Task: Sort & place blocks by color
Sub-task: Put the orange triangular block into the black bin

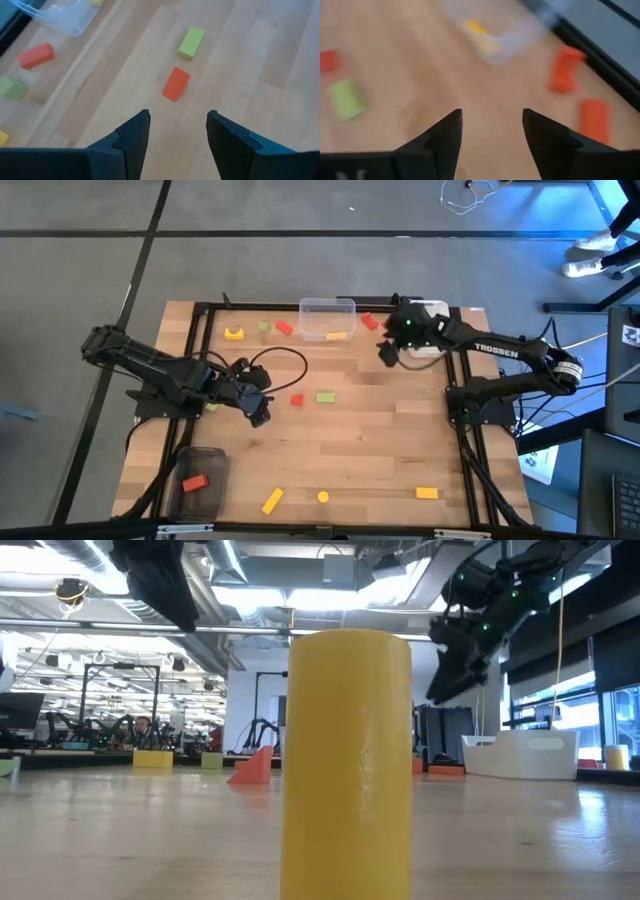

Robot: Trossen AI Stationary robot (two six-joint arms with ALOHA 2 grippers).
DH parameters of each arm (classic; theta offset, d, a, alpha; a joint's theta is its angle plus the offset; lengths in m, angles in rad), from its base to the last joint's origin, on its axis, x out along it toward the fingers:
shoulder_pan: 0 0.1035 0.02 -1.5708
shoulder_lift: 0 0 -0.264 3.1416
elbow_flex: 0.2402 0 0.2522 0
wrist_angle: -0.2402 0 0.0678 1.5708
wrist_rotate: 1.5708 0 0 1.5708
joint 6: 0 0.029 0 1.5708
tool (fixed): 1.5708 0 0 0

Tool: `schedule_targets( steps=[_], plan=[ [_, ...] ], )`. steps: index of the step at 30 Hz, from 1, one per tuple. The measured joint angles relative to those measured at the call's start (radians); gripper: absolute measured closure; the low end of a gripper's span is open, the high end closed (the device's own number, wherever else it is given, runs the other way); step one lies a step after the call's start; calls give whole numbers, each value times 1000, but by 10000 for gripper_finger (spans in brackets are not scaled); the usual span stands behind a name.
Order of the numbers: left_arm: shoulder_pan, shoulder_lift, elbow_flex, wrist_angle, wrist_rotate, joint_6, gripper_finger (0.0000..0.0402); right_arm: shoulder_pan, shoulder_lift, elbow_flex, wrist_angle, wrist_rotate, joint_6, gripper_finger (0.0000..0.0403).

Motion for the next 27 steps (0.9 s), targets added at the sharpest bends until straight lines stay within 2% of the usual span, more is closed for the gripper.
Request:
schedule_targets(
  steps=[9,15,23,27],
  plan=[
    [7,1,0,1,-9,123,216,247,0,0,37,-11,-77,194],
    [49,79,0,51,-5,257,216,376,0,0,100,-11,-77,194],
    [143,239,0,238,159,589,216,492,0,0,135,-10,-76,194],
    [191,312,0,299,197,689,216,535,0,0,134,-9,-79,194]
  ],
)
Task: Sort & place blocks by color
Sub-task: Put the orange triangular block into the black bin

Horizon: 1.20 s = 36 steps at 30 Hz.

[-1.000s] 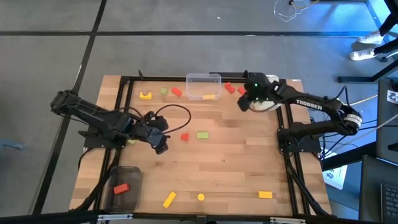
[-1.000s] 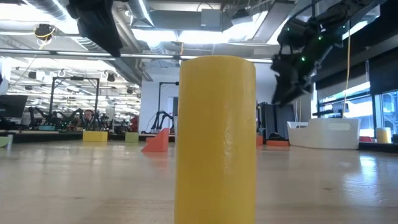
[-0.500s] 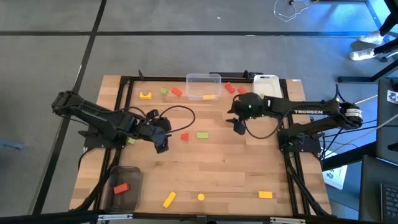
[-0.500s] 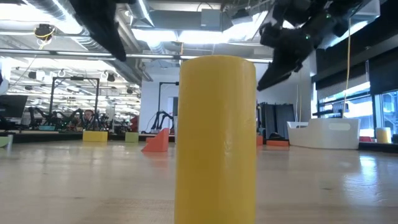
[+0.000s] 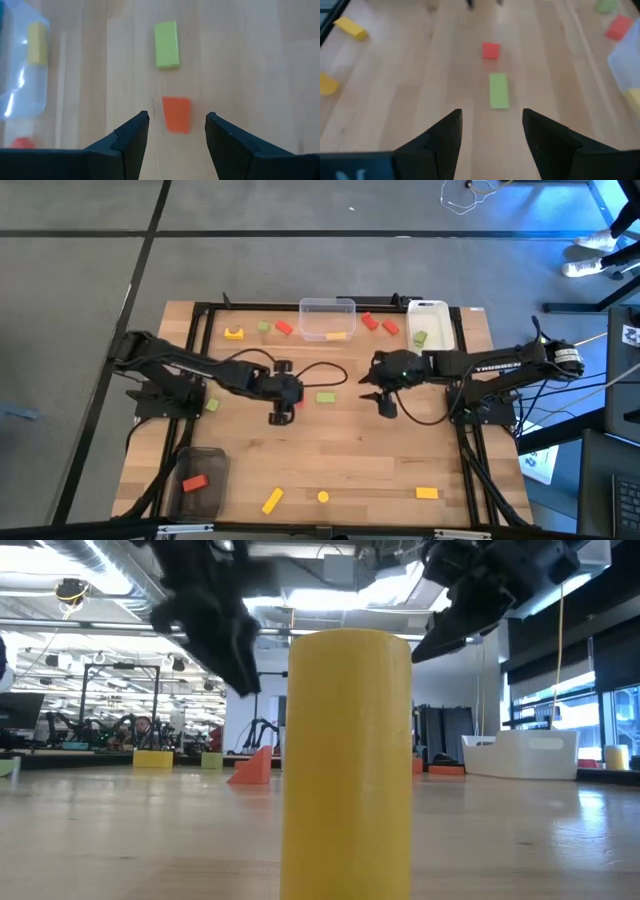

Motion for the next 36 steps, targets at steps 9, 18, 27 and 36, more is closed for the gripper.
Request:
schedule_targets(
  steps=[9,18,27,36],
  plan=[
    [99,119,-1,38,127,29,216,62,0,0,3,29,-24,194],
    [152,130,0,78,253,86,216,68,0,0,0,43,-24,194],
    [181,170,0,102,328,88,216,68,0,0,0,43,-21,194],
    [186,228,-1,103,328,84,216,68,0,0,0,43,-20,194]
  ],
)
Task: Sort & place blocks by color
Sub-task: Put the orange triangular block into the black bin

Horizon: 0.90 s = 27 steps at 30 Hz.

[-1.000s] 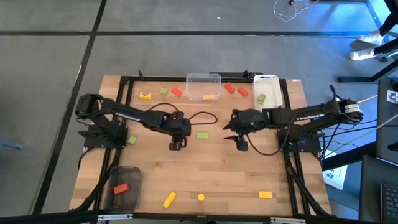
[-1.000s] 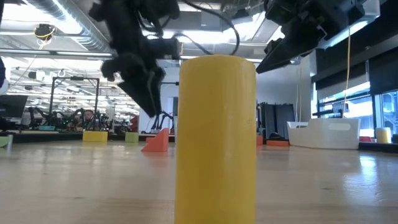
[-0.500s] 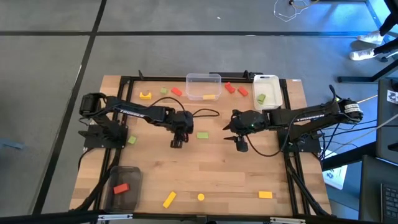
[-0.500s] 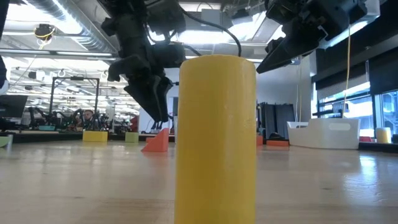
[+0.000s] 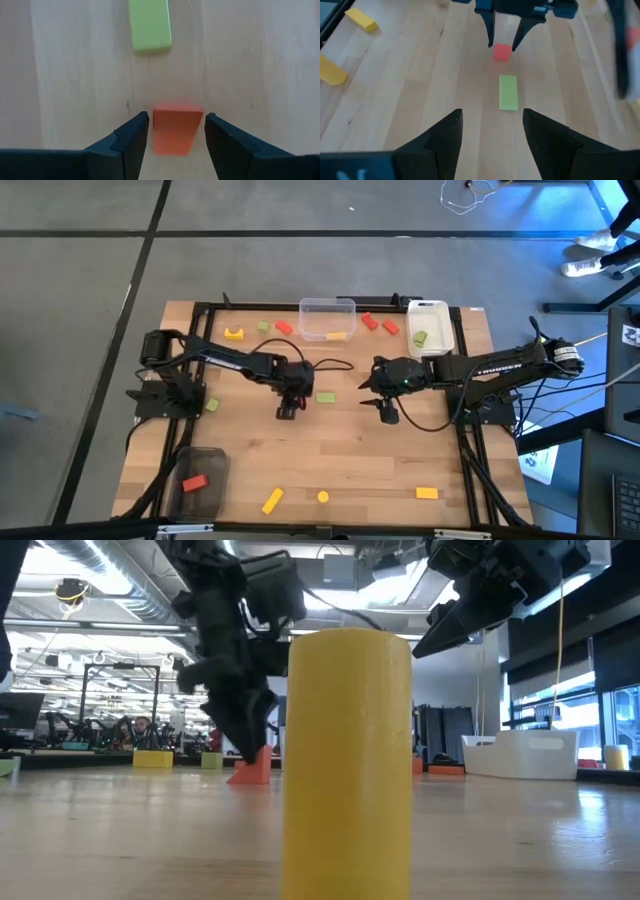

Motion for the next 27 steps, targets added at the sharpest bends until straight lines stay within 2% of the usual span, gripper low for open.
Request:
schedule_targets(
  steps=[9,16,21,27],
  plan=[
    [0,69,0,29,0,1,221,0,0,0,-1,0,0,194],
    [0,74,2,29,-3,-3,280,0,0,0,0,0,0,194],
    [-7,47,0,-26,8,-30,281,0,0,0,0,0,0,194],
    [-71,-62,-2,-140,11,-95,281,0,0,0,0,0,0,194]
  ],
)
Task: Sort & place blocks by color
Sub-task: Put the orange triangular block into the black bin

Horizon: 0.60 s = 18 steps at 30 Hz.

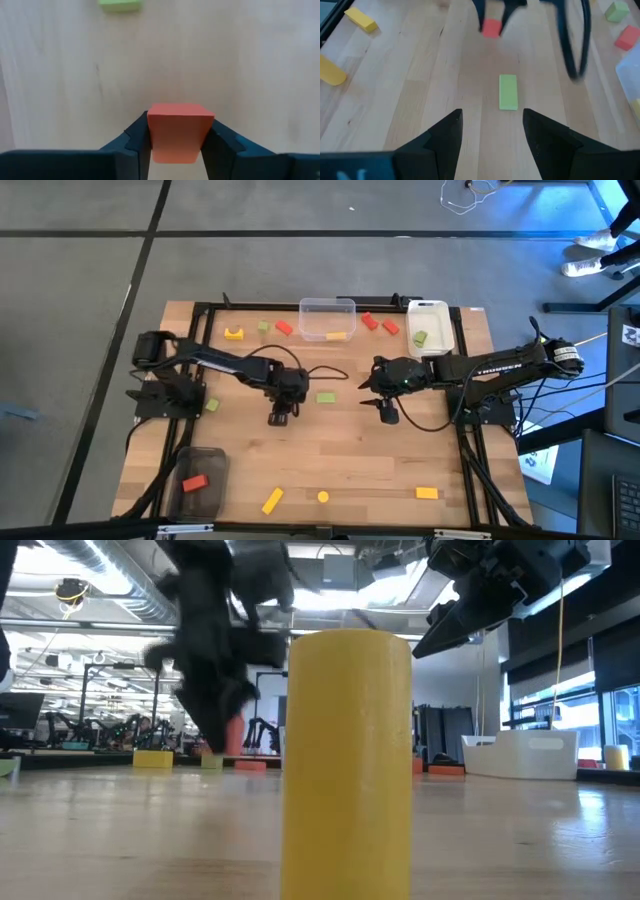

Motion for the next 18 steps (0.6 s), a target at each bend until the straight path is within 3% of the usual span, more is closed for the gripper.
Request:
schedule_targets(
  steps=[9,18],
  plan=[
    [-219,-241,1,-217,15,-260,281,0,0,0,-1,-13,-18,194],
    [-490,-363,1,-288,76,-726,281,0,0,0,0,-151,-89,194]
  ],
)
